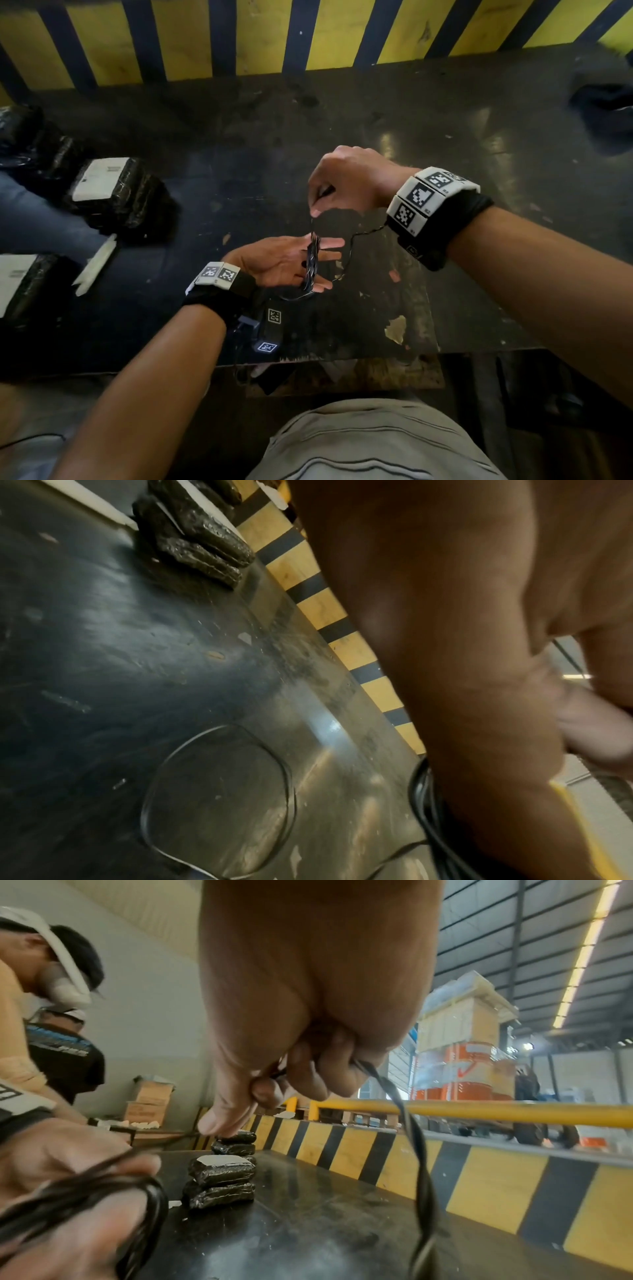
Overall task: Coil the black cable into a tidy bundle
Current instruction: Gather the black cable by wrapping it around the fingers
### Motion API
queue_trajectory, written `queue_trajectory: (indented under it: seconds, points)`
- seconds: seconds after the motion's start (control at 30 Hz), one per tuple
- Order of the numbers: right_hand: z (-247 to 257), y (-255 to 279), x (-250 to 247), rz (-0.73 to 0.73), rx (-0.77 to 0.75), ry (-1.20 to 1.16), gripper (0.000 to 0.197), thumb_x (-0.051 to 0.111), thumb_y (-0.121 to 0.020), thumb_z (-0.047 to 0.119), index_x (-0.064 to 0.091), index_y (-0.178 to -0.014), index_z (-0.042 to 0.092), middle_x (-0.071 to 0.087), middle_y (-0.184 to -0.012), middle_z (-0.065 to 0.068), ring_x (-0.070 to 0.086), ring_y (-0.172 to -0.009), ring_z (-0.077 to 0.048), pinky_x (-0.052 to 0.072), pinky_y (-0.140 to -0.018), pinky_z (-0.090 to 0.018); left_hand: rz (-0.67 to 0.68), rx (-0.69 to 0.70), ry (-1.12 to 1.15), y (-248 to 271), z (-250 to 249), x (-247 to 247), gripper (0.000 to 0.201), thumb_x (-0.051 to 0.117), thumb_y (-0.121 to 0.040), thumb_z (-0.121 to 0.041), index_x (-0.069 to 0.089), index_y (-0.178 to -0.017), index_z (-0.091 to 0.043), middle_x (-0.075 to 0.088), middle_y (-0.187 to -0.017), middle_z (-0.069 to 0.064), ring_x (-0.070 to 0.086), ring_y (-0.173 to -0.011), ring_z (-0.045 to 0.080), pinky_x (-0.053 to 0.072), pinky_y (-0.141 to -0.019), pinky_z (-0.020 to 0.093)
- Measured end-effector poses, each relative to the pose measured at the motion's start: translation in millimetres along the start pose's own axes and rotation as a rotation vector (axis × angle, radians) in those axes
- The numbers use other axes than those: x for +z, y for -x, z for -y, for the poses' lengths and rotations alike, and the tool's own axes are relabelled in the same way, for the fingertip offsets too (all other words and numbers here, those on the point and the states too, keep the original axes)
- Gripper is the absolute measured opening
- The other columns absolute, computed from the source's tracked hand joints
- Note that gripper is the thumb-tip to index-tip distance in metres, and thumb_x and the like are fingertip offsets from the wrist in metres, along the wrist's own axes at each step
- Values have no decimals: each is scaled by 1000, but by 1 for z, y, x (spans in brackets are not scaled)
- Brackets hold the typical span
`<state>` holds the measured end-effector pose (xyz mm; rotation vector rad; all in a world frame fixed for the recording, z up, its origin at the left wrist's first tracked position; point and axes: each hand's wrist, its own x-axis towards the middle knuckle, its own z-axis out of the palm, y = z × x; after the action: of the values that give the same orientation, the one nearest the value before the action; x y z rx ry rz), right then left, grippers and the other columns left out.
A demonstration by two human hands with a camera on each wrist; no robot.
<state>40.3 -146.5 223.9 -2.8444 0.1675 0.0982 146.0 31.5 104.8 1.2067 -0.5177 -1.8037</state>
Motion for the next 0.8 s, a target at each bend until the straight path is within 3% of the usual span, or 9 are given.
queue_trajectory:
  seconds: [0.13,0.4,0.53,0.6,0.63,0.7,0.73,0.8]
  points:
    - [-6,-5,2,-48,27,-98,17,74,-80,50,77,-91,37,70,-87,19,65,-88,-11,49,-68,-29,12,46,111,6,-2,5,48,43,-97,-46,61,-138,-28,43,-155,14,43,-133,56,32,-113,61]
    - [-25,-15,14,-73,42,-263,23,78,-72,57,79,-85,39,73,-76,21,69,-77,0,60,-73,-37,104,85,139,16,-11,16,50,41,-98,-47,59,-139,-26,46,-152,21,42,-134,56,31,-113,62]
    - [-41,-11,24,-36,49,-297,13,76,-85,36,81,-97,33,78,-91,17,70,-80,6,60,-79,-27,206,160,194,19,-20,25,54,49,-96,-48,51,-146,-27,38,-155,27,34,-136,60,31,-114,61]
    - [-42,-1,37,37,90,-318,16,70,-91,20,78,-93,34,73,-81,18,65,-67,13,53,-68,-14,253,220,225,20,-29,29,53,55,-96,-45,52,-144,-25,38,-154,28,33,-136,59,35,-112,60]
    - [-42,4,46,66,101,-344,22,68,-93,16,75,-87,36,67,-74,21,62,-60,15,48,-64,-12,284,253,230,19,-35,31,52,56,-96,-43,53,-143,-23,38,-154,28,34,-135,59,36,-111,60]
    - [-38,12,71,115,115,-393,14,61,-96,29,72,-88,34,65,-71,18,63,-61,9,47,-67,-21,342,324,241,18,-44,35,49,54,-98,-40,54,-142,-21,40,-152,28,40,-134,57,35,-110,61]
    - [-35,15,82,124,113,-418,19,57,-96,37,74,-99,28,69,-76,12,65,-68,2,50,-70,-26,354,354,252,16,-48,37,48,52,-99,-39,53,-142,-20,41,-152,28,44,-132,56,33,-110,62]
    - [-31,17,103,126,109,-495,29,55,-97,36,74,-112,20,73,-95,6,69,-89,-11,56,-87,-35,343,409,244,11,-56,39,46,48,-99,-40,53,-141,-20,36,-154,30,45,-132,53,29,-111,63]
